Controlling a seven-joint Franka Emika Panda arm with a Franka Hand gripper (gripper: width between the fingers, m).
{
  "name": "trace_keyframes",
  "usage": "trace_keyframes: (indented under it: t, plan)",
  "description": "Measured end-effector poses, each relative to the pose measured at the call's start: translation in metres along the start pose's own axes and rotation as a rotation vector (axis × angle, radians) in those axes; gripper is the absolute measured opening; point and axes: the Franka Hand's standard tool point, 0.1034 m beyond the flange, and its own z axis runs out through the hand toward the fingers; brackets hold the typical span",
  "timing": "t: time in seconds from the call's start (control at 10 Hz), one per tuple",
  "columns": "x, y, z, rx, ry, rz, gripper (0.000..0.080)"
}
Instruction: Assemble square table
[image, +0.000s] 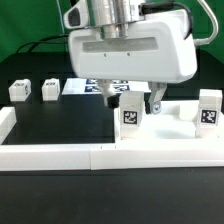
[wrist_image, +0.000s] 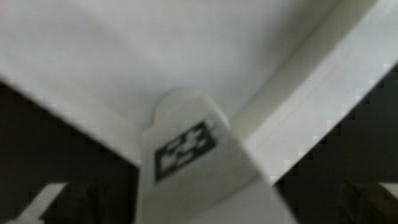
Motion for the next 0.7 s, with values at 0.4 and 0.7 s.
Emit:
trace_keyframes:
  t: [0.4, 0.7]
  plan:
    - [0.0003, -0.0005, 0.0005, -0.001, 0.007, -0.144, 0.0649]
    - [0.0003, -0.0003, 0.0006, 0.001, 0.007, -0.009, 0.0338]
